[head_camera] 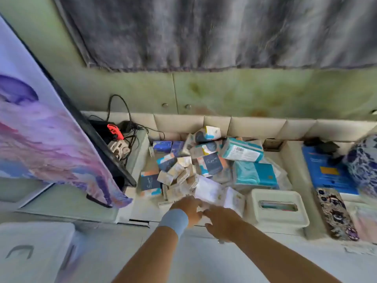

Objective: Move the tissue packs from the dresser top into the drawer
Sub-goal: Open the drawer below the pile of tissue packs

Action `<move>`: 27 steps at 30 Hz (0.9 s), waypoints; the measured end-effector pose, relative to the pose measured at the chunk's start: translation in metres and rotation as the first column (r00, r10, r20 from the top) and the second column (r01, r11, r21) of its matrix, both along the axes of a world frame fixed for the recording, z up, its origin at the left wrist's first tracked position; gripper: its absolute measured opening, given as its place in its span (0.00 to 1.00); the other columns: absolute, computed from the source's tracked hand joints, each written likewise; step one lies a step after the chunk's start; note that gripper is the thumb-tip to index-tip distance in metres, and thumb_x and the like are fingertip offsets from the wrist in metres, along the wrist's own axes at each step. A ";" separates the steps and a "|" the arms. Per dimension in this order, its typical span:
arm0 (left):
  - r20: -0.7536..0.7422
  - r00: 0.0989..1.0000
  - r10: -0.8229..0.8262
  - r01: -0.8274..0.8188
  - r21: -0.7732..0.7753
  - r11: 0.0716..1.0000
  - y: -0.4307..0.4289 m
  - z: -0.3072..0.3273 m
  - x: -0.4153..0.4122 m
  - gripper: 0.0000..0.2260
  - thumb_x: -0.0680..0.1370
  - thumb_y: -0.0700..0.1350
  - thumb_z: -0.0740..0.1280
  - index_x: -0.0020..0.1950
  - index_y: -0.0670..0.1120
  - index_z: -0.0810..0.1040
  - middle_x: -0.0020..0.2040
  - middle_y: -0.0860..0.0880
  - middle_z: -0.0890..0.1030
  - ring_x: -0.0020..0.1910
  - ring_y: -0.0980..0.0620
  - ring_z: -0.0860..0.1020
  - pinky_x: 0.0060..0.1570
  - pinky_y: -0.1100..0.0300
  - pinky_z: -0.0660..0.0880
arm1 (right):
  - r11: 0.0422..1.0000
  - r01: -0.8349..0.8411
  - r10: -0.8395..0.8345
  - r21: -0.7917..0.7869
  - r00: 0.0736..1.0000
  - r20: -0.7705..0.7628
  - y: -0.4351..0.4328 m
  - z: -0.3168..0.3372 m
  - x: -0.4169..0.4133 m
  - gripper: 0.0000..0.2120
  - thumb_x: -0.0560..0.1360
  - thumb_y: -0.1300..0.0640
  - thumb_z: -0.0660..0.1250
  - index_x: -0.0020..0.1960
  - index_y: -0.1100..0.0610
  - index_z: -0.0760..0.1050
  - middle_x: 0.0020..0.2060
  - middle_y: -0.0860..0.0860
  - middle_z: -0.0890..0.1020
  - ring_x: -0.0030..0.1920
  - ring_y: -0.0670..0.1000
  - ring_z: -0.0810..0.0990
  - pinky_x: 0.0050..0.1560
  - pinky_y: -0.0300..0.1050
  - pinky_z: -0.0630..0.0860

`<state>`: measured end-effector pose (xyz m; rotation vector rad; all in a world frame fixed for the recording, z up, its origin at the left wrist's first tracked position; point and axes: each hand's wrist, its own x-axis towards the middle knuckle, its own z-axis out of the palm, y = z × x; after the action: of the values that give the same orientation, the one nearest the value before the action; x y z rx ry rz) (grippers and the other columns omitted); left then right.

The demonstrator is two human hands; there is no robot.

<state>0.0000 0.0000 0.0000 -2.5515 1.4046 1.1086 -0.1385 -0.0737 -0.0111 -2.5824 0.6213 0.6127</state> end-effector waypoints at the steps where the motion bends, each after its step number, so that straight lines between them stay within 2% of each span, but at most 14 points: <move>1: -0.005 1.000 -0.017 0.017 0.013 1.000 0.001 -0.013 0.000 0.15 0.80 0.52 0.62 0.67 0.57 0.74 0.68 0.53 0.74 0.65 0.47 0.74 0.64 0.52 0.72 | 1.000 -0.013 0.013 -0.002 1.000 -0.024 0.002 -0.013 0.002 0.22 0.81 0.45 0.55 0.75 0.45 0.65 0.71 0.50 0.70 0.69 0.54 0.71 0.67 0.50 0.69; 6: 0.051 0.990 -0.131 0.126 0.086 0.988 0.015 -0.070 -0.003 0.15 0.80 0.52 0.60 0.67 0.57 0.74 0.64 0.52 0.77 0.62 0.45 0.76 0.60 0.52 0.73 | 0.996 -0.043 0.036 -0.072 0.995 -0.096 0.012 -0.071 0.008 0.23 0.81 0.49 0.55 0.76 0.48 0.63 0.68 0.52 0.71 0.67 0.56 0.73 0.65 0.50 0.70; 9: 0.119 0.976 -0.180 0.173 0.065 0.983 0.031 -0.096 -0.004 0.18 0.80 0.52 0.60 0.70 0.56 0.72 0.68 0.51 0.73 0.66 0.46 0.73 0.63 0.50 0.72 | 0.974 -0.096 0.068 -0.204 0.987 -0.143 0.023 -0.095 0.006 0.22 0.81 0.50 0.55 0.74 0.51 0.65 0.66 0.54 0.73 0.64 0.57 0.75 0.63 0.51 0.71; 13: 0.233 0.954 -0.190 0.192 0.015 0.981 0.066 -0.114 -0.013 0.24 0.80 0.54 0.59 0.76 0.54 0.64 0.74 0.48 0.65 0.72 0.44 0.66 0.68 0.48 0.67 | 0.963 -0.030 0.005 -0.267 0.995 -0.095 0.052 -0.119 -0.007 0.25 0.77 0.54 0.60 0.73 0.53 0.64 0.65 0.55 0.68 0.66 0.58 0.69 0.64 0.53 0.69; 17: 0.200 0.960 -0.194 0.184 0.068 0.981 0.103 -0.121 -0.033 0.33 0.78 0.58 0.62 0.80 0.53 0.53 0.78 0.50 0.57 0.76 0.45 0.58 0.72 0.46 0.61 | 0.968 0.090 -0.106 -0.235 0.993 -0.057 0.083 -0.127 -0.028 0.32 0.71 0.57 0.62 0.73 0.54 0.58 0.65 0.54 0.63 0.66 0.56 0.64 0.61 0.53 0.71; 22: 0.204 0.966 -0.158 0.166 -0.019 0.986 0.114 -0.117 -0.041 0.32 0.78 0.57 0.61 0.80 0.52 0.55 0.78 0.50 0.58 0.76 0.45 0.58 0.71 0.46 0.62 | 0.954 0.118 -0.145 -0.275 0.986 -0.079 0.089 -0.121 -0.026 0.28 0.73 0.56 0.58 0.73 0.57 0.62 0.64 0.55 0.66 0.66 0.57 0.65 0.62 0.55 0.69; 25: 0.208 0.958 -0.198 0.177 0.116 0.977 0.128 -0.125 -0.045 0.32 0.79 0.57 0.62 0.80 0.53 0.54 0.80 0.49 0.56 0.78 0.45 0.55 0.73 0.47 0.60 | 0.965 0.091 -0.122 -0.245 0.986 -0.114 0.098 -0.126 -0.036 0.28 0.75 0.56 0.57 0.74 0.55 0.63 0.69 0.56 0.64 0.71 0.59 0.62 0.68 0.57 0.66; 27: 0.193 0.959 -0.205 0.170 0.185 0.968 0.131 -0.124 -0.049 0.31 0.79 0.58 0.61 0.80 0.54 0.55 0.80 0.49 0.57 0.77 0.44 0.57 0.73 0.48 0.61 | 0.982 0.117 -0.135 -0.150 0.984 -0.115 0.103 -0.125 -0.045 0.27 0.76 0.57 0.57 0.75 0.50 0.64 0.71 0.54 0.64 0.72 0.59 0.63 0.70 0.56 0.65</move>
<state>-0.0490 0.1306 -0.1245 -2.2859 1.4017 0.8571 -0.1836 0.0289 -0.1363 -2.6251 0.8931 0.7157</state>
